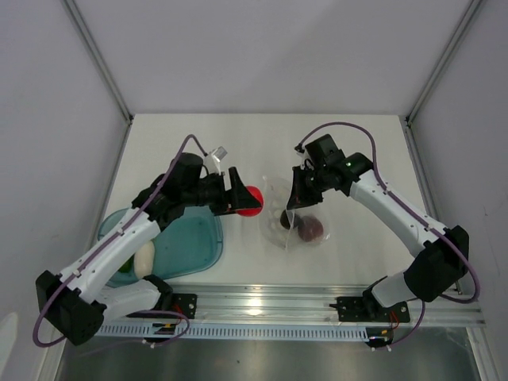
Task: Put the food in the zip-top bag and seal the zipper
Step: Place the fake fruit in the zipper food storage bag, then pick up the fake vegetable from the bin, then place the fake vegetable in the zipper food storage bag, then adjust the zipper food storage bag at the center of the board.
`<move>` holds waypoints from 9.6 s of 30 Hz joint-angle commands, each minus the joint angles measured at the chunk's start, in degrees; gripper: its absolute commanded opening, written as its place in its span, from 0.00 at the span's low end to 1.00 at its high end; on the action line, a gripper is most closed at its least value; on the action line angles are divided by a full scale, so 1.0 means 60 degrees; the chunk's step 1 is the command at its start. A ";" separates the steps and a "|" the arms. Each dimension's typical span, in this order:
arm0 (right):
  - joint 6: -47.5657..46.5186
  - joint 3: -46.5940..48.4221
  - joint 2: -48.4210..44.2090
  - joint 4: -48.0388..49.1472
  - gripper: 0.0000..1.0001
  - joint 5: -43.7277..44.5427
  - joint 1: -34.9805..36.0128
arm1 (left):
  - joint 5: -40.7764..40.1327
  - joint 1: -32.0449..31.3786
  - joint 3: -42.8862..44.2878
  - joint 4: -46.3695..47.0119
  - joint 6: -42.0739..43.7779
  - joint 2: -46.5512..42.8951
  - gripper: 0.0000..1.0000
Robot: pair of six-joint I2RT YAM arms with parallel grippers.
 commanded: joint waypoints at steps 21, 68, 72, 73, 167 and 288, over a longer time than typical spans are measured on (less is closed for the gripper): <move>0.0153 0.1305 0.0372 0.0132 0.00 -0.0019 0.0020 | 0.2107 -0.0744 0.2172 -0.0493 0.0939 0.3685 0.33; -0.0139 0.0616 0.0328 0.0235 0.00 -0.0561 -0.0097 | -0.7267 0.6109 -0.0596 -0.6045 -0.0819 -0.0066 0.95; -0.0301 0.0675 0.0328 0.0089 0.00 -0.0590 -0.0170 | -0.7576 0.6797 -0.0640 -0.5957 -0.0556 0.0622 0.95; -0.0330 0.0660 0.0328 0.0074 0.00 -0.0605 -0.0213 | -0.7590 0.6916 -0.0713 -0.5812 -0.0526 0.0725 0.95; 0.0168 0.1026 0.0753 0.0469 0.00 -0.0649 -0.0155 | 0.1842 0.5954 -0.0919 -0.1154 0.0195 -0.0300 0.01; 0.0390 0.1141 0.0035 -0.0086 0.00 -0.1222 -0.1796 | 0.2281 -0.0392 0.1338 0.1629 0.0677 0.2544 0.01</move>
